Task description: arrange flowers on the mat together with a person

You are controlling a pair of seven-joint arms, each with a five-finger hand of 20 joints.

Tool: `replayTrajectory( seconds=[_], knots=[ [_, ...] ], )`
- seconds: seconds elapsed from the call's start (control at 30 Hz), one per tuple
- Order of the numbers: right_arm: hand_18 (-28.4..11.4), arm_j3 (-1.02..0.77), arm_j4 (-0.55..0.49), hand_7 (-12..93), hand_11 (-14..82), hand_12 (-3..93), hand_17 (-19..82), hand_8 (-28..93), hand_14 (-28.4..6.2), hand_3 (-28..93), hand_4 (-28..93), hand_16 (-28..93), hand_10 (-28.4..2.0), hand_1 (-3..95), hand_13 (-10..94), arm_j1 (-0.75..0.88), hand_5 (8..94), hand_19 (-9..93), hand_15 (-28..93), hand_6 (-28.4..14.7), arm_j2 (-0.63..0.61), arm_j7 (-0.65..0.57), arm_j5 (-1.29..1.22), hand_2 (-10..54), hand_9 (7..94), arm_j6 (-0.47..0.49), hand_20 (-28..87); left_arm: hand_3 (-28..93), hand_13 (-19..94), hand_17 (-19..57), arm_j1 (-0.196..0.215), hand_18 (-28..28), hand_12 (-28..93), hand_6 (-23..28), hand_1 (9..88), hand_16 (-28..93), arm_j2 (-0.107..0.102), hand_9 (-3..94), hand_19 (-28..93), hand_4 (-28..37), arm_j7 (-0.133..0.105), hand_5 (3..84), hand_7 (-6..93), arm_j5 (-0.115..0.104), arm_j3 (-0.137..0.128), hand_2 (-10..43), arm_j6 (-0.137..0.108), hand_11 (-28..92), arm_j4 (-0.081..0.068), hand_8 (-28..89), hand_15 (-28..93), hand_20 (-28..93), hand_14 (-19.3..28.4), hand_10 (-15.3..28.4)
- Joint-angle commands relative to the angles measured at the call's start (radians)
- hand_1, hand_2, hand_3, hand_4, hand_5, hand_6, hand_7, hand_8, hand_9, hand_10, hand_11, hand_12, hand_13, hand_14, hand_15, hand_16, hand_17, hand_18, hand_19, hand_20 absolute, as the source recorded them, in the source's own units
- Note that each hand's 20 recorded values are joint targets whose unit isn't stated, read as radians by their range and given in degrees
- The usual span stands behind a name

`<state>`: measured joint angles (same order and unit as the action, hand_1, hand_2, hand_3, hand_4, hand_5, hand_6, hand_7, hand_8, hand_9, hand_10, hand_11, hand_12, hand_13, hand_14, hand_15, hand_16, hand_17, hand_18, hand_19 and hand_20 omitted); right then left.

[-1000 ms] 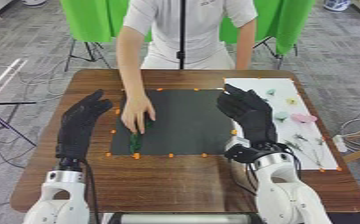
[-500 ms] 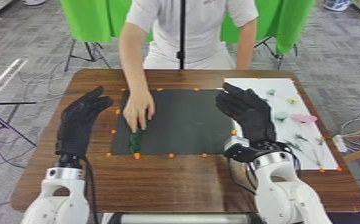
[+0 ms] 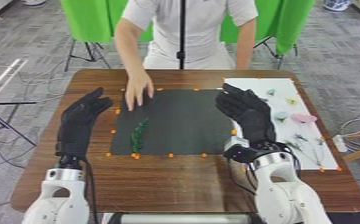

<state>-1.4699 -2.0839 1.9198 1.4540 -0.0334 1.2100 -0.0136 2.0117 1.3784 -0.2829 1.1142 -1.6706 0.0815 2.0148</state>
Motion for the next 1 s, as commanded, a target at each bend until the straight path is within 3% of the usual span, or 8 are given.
replayTrajectory(
  seconds=[0.03, 0.3, 0.5, 0.53, 0.57, 0.67, 0.77, 1.0],
  knots=[
    [-15.0, 0.003, -0.010, 12, 6.3, 13.8, 18, -8, -15.4, 72, -15, 16, -14.8, 12.9, 38, 0.016, 50.5, 11, 12, -2.5, 0.009, -0.008, 0.006, 4.8, 50.4, 0.000, 25, 66, 35, 0.3, 0.016, 15.8, 16, 4.7, 25.4, 5, 0.013, 46.9, 13, -20.1, 0.001, 48.3, 11.9, -0.006, -0.002, -4.8, -0.003, 18, 0.002, -5, 20, 20, 18.7, 13.6],
    [-15.0, 0.005, -0.013, 12, 6.4, 13.8, 17, -8, -15.7, 72, -15, 17, -14.8, 12.9, 38, 0.023, 50.5, 11, 12, -2.5, 0.011, -0.021, 0.004, 4.8, 50.5, 0.012, 25, 66, 35, 0.3, 0.023, 15.7, 16, 4.7, 25.4, 5, 0.014, 47.0, 13, -20.0, 0.004, 48.4, 11.9, -0.011, -0.002, -4.9, -0.004, 18, 0.003, -5, 20, 20, 18.7, 13.6],
    [-15.7, -0.036, -0.039, 12, 6.4, 13.9, 17, -8, -15.9, 72, -15, 17, -14.9, 13.6, 39, 0.006, 50.4, 13, 13, -2.7, -0.008, -0.035, 0.007, 5.1, 50.5, 0.050, 26, 66, 35, 0.4, 0.018, 15.7, 16, 4.5, 25.5, 5, 0.013, 47.1, 13, -20.1, -0.024, 48.4, 12.1, -0.008, 0.002, -4.9, -0.018, 18, -0.001, -5, 20, 20, 18.6, 13.6],
    [-15.7, 0.050, -0.047, 12, 6.4, 14.0, 17, -8, -15.8, 71, -15, 17, -14.9, 14.2, 39, -0.019, 50.3, 13, 13, -2.6, -0.234, 0.048, -0.110, 4.8, 50.6, -0.114, 26, 66, 35, 0.4, 0.019, 15.7, 16, 4.5, 25.5, 5, 0.014, 47.1, 13, -20.1, -0.021, 48.4, 12.1, -0.007, -0.001, -4.9, -0.014, 18, -0.001, -5, 21, 20, 18.6, 13.6],
    [-15.8, 0.029, -0.056, 12, 6.5, 14.0, 17, -8, -15.9, 71, -15, 18, -14.9, 15.4, 40, -0.018, 50.2, 14, 13, -2.7, -0.258, 0.053, -0.092, 3.8, 50.8, -0.100, 26, 66, 35, 0.4, 0.022, 15.7, 16, 4.5, 25.5, 5, 0.014, 47.1, 13, -20.1, -0.015, 48.4, 12.2, -0.008, -0.004, -4.9, -0.013, 18, 0.001, -5, 21, 20, 18.5, 13.6],
    [-17.6, -0.080, -0.113, 11, 6.4, 14.3, 17, -7, -15.8, 70, -15, 18, -14.8, 19.3, 40, 0.017, 49.7, 15, 13, -2.7, -0.249, 0.036, 0.124, 1.2, 50.4, -0.068, 26, 66, 35, 0.4, 0.027, 15.7, 16, 4.5, 25.5, 5, 0.011, 47.1, 13, -20.1, -0.008, 48.5, 12.2, -0.005, -0.010, -4.9, -0.011, 18, 0.005, -5, 21, 20, 18.5, 13.6],
    [-20.1, -0.223, -0.155, 11, 6.3, 14.7, 17, -7, -15.9, 65, -19, 19, -14.7, 18.3, 39, 0.027, 49.3, 18, 13, -2.7, -0.092, 0.012, 0.489, -4.6, 49.7, 0.065, 25, 66, 35, 0.4, 0.032, 15.6, 16, 4.5, 25.6, 5, 0.008, 47.3, 13, -20.1, -0.007, 48.5, 12.1, -0.007, -0.015, -4.9, -0.022, 18, 0.009, -5, 20, 20, 18.4, 13.4],
    [-20.0, -0.306, -0.124, 14, 11.1, 17.5, 22, -8, -14.3, 64, -27, 23, -13.8, 24.5, 51, 0.054, 53.6, 28, 17, -2.6, -0.189, -0.058, 1.075, -9.5, 57.0, -0.095, 30, 66, 35, 0.4, 0.057, 15.6, 16, 4.4, 25.4, 5, 0.001, 47.5, 12, -20.0, 0.003, 48.5, 12.1, -0.009, -0.028, -5.0, -0.037, 18, 0.023, -5, 20, 20, 18.4, 13.5]
  ],
)
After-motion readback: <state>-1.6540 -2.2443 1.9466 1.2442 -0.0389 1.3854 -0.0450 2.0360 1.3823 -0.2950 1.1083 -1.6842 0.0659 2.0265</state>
